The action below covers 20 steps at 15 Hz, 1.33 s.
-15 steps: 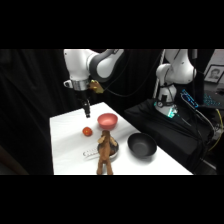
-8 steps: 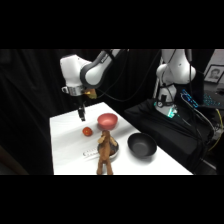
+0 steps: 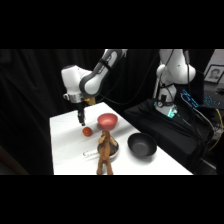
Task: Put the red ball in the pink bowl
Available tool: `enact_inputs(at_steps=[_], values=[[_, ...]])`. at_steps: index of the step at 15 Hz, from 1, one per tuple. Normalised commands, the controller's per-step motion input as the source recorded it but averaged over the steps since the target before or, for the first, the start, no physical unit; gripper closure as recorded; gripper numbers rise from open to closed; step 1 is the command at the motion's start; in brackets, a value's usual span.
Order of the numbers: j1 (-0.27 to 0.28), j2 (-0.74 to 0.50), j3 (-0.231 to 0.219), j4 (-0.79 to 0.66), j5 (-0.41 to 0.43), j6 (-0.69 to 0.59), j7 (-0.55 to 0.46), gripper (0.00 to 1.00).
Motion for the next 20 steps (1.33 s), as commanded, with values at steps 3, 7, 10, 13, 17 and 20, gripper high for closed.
enact_inputs(at_steps=[3, 7, 10, 13, 17, 20], values=[[0.018, 0.17, -0.036, 0.14, 0.075, 0.14, 0.08, 0.0], [0.039, 0.16, -0.054, 0.13, 0.068, 0.16, 0.1, 0.0], [0.024, 0.18, -0.051, 0.18, 0.101, 0.13, 0.09, 0.0], [0.012, 0.17, -0.028, 0.18, 0.121, 0.1, 0.05, 0.0], [0.038, 0.15, -0.015, 0.17, 0.116, 0.09, 0.05, 0.0], [0.049, 0.15, -0.019, 0.17, 0.114, 0.07, 0.06, 0.0]])
